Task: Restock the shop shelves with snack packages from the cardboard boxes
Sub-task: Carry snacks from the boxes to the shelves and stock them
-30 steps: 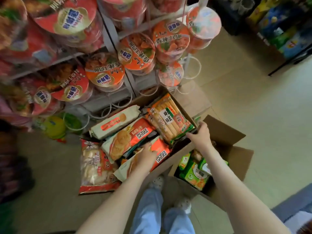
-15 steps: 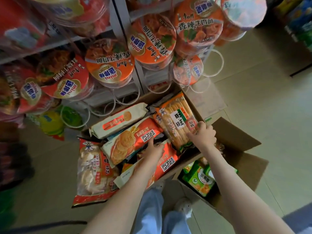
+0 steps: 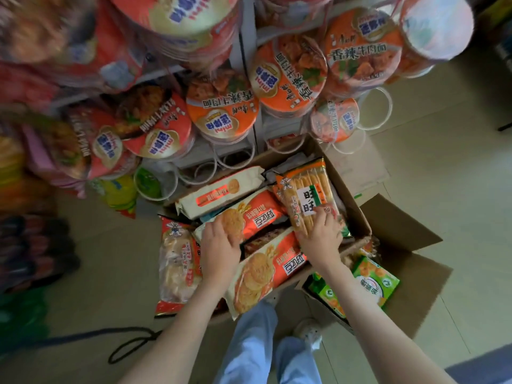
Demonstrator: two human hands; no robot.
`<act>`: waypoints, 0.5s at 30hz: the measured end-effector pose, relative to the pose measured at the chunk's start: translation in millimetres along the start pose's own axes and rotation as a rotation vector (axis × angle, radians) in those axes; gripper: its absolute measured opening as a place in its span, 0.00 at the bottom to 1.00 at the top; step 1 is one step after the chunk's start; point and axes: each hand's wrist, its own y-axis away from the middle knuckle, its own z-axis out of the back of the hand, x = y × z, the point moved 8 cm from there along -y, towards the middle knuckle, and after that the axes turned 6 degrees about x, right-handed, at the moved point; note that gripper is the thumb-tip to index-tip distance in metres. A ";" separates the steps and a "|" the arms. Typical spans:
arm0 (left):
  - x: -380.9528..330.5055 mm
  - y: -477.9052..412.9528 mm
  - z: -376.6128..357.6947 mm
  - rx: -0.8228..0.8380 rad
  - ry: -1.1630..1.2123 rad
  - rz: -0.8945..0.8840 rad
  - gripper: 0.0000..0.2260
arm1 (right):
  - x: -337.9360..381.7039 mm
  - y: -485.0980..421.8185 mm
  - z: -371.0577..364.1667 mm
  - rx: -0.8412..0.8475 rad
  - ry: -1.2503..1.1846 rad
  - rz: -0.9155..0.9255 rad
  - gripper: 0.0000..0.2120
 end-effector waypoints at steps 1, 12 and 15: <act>12.4 2.5 13.3 -0.035 -0.093 0.022 0.23 | 12.4 5.3 -9.7 0.049 0.050 0.040 0.30; 131.1 14.6 38.9 0.255 0.150 0.500 0.39 | 88.1 61.0 -94.2 0.442 0.109 0.156 0.26; 120.1 13.7 53.7 0.247 0.057 0.445 0.36 | 95.5 69.7 -93.2 0.491 0.111 0.144 0.24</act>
